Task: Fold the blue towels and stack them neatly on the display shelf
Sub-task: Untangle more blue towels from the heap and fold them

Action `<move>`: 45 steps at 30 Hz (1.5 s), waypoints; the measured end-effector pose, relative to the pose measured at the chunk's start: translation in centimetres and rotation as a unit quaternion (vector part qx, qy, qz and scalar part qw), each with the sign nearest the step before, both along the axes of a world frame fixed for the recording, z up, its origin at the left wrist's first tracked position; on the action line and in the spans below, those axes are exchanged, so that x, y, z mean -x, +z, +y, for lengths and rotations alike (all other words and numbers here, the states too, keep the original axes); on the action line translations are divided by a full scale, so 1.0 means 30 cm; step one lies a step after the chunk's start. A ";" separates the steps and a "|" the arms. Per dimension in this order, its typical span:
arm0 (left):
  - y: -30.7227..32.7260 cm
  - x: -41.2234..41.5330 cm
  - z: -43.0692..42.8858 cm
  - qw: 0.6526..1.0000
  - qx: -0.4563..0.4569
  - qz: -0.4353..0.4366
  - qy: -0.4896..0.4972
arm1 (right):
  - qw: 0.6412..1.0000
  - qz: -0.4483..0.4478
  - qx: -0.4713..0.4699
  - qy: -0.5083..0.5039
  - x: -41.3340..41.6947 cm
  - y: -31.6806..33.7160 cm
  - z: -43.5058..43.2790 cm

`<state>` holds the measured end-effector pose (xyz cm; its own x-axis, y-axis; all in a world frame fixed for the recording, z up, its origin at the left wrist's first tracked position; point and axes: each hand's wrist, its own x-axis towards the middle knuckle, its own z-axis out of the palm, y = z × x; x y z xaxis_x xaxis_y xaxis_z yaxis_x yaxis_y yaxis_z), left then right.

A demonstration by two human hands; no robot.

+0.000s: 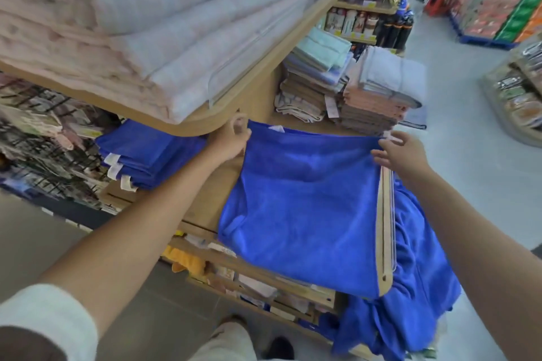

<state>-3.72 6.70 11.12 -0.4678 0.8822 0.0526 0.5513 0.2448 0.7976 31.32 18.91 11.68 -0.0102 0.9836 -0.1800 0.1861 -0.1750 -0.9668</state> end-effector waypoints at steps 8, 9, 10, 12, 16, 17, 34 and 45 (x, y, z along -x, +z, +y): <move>-0.301 -0.072 -0.520 0.968 0.066 0.231 -0.067 | 0.892 -0.344 -0.152 0.250 0.134 -0.332 -0.365; -0.332 -0.078 -0.569 0.959 0.093 0.260 -0.068 | 0.872 -0.373 -0.168 0.270 0.145 -0.365 -0.403; -0.358 -0.082 -0.601 0.953 0.109 0.275 -0.067 | 0.851 -0.406 -0.186 0.276 0.155 -0.387 -0.430; -0.379 -0.085 -0.634 0.962 0.095 0.251 -0.045 | 0.812 -0.469 -0.220 0.268 0.166 -0.414 -0.461; -0.376 -0.056 -0.671 0.997 -0.012 0.039 0.059 | 0.795 -0.492 -0.253 0.250 0.173 -0.437 -0.468; -0.381 -0.050 -0.686 0.997 -0.014 0.018 0.068 | 0.793 -0.494 -0.256 0.249 0.172 -0.442 -0.466; -0.300 -0.086 -0.518 0.957 -0.054 0.272 -0.091 | 0.783 -0.500 -0.222 0.296 0.164 -0.365 -0.377; -0.176 -0.079 0.276 0.907 0.136 0.338 -0.213 | 0.730 -0.618 -0.142 0.254 0.028 -0.224 0.152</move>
<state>-1.36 14.99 5.85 -0.0239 0.9987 -0.0454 0.9824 0.0319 0.1841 30.48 23.46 4.95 -0.3886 0.9091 -0.1500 0.9188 0.3945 0.0109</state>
